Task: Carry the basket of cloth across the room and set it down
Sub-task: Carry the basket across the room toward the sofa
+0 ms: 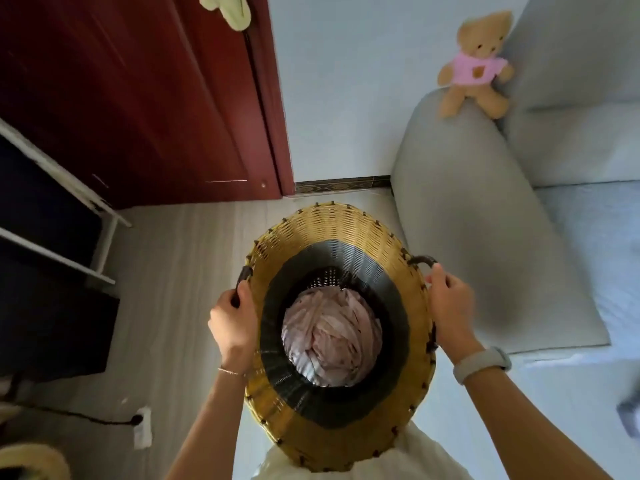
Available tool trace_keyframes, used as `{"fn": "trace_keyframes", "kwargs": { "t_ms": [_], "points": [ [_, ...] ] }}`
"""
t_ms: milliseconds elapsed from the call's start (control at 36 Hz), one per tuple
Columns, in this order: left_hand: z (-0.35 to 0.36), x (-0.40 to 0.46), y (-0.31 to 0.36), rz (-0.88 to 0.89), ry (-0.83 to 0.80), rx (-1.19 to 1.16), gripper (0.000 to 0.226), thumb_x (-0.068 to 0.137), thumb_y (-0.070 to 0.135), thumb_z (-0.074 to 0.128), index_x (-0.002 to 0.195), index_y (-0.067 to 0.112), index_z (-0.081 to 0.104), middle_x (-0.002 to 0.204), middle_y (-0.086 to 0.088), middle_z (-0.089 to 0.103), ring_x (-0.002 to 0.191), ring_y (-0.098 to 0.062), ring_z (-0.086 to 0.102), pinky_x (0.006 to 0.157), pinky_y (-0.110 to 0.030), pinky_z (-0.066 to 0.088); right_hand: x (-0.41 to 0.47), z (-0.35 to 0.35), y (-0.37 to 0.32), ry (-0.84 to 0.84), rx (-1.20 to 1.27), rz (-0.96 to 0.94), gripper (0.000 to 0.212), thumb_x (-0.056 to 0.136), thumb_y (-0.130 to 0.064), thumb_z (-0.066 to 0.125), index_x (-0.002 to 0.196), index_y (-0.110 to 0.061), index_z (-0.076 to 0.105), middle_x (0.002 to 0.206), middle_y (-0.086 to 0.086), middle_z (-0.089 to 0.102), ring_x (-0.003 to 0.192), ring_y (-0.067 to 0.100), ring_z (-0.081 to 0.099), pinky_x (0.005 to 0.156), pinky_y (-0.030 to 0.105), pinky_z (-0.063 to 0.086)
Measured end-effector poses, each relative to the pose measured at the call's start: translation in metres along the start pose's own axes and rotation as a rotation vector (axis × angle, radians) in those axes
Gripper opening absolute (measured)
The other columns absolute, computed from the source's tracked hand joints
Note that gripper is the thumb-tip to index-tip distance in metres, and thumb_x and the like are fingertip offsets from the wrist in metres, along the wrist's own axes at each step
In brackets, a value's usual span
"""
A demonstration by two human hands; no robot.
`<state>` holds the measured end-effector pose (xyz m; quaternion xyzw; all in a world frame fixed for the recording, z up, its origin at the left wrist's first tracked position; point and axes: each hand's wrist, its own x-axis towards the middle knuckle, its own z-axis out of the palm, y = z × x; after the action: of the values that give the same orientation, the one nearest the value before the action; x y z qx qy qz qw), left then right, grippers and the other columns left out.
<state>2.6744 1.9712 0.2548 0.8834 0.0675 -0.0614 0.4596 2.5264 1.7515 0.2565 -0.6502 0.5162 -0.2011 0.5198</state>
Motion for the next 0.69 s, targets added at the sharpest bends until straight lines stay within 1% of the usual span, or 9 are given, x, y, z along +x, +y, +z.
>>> {"fn": "trace_keyframes", "kwargs": {
  "t_ms": [83,167,222,278,333,444,500,583,694],
  "points": [
    [0.038,0.036,0.037,0.016,-0.022,0.003,0.039,0.091,0.026,0.045,0.059,0.004,0.05,0.049,-0.005,0.043,0.048,-0.021,0.039,0.058,-0.033,0.039,0.051,0.004,-0.019,0.012,-0.007,0.018,0.037,0.093,-0.033,0.038,0.073,-0.005,0.052,0.056,0.009,0.035,0.051,0.016,0.03,0.05,0.025,0.026],
    [0.076,0.07,0.071,0.012,-0.05,-0.007,0.039,0.09,0.028,0.045,0.066,0.0,0.057,0.055,-0.01,0.049,0.053,-0.024,0.045,0.06,-0.035,0.045,0.098,0.01,-0.033,0.03,0.008,0.032,0.038,0.093,-0.032,0.038,0.07,-0.005,0.05,0.055,0.009,0.035,0.052,0.017,0.031,0.051,0.025,0.027],
    [0.096,0.088,0.089,0.012,-0.065,-0.006,0.039,0.091,0.028,0.045,0.07,-0.002,0.059,0.059,-0.011,0.051,0.055,-0.023,0.045,0.059,-0.034,0.044,0.125,0.015,-0.041,0.046,0.008,0.039,0.038,0.093,-0.033,0.038,0.069,-0.006,0.049,0.056,0.009,0.035,0.052,0.018,0.031,0.051,0.026,0.027],
    [0.115,0.105,0.105,0.01,-0.08,-0.009,0.036,0.091,0.028,0.044,0.073,0.001,0.06,0.062,-0.011,0.053,0.056,-0.022,0.047,0.061,-0.032,0.044,0.15,0.02,-0.049,0.059,0.007,0.052,0.037,0.092,-0.035,0.038,0.07,-0.007,0.049,0.058,0.01,0.036,0.053,0.018,0.031,0.052,0.025,0.027],
    [0.133,0.124,0.116,0.0,-0.097,-0.007,0.035,0.092,0.029,0.044,0.076,0.002,0.061,0.068,-0.013,0.057,0.061,-0.024,0.05,0.066,-0.034,0.047,0.176,0.027,-0.056,0.067,0.015,0.065,0.037,0.093,-0.034,0.038,0.072,-0.006,0.05,0.059,0.01,0.037,0.053,0.018,0.032,0.052,0.025,0.028],
    [0.168,0.167,0.135,-0.017,-0.124,0.0,0.034,0.091,0.03,0.045,0.08,0.003,0.062,0.071,-0.013,0.058,0.067,-0.026,0.052,0.069,-0.036,0.047,0.229,0.046,-0.07,0.082,0.029,0.088,0.037,0.093,-0.033,0.038,0.072,-0.006,0.049,0.058,0.009,0.038,0.053,0.016,0.034,0.053,0.025,0.029],
    [0.187,0.191,0.146,-0.03,-0.141,-0.002,0.033,0.092,0.029,0.044,0.083,0.003,0.063,0.074,-0.013,0.059,0.069,-0.025,0.053,0.069,-0.033,0.046,0.258,0.06,-0.078,0.098,0.024,0.094,0.036,0.093,-0.033,0.037,0.072,-0.006,0.05,0.058,0.008,0.037,0.053,0.016,0.033,0.053,0.025,0.029],
    [0.218,0.227,0.158,-0.04,-0.152,-0.001,0.033,0.092,0.027,0.044,0.083,0.002,0.063,0.074,-0.013,0.057,0.069,-0.024,0.052,0.068,-0.03,0.042,0.302,0.08,-0.088,0.11,0.01,0.1,0.035,0.094,-0.031,0.037,0.074,-0.005,0.051,0.059,0.009,0.039,0.054,0.017,0.033,0.055,0.025,0.03],
    [0.261,0.278,0.172,-0.047,-0.165,0.013,0.034,0.093,0.028,0.042,0.093,0.002,0.064,0.081,-0.011,0.059,0.077,-0.025,0.055,0.074,-0.032,0.046,0.363,0.106,-0.098,0.108,-0.024,0.129,0.035,0.094,-0.03,0.038,0.076,-0.004,0.053,0.059,0.008,0.04,0.055,0.017,0.035,0.056,0.025,0.032]
  ]
}}
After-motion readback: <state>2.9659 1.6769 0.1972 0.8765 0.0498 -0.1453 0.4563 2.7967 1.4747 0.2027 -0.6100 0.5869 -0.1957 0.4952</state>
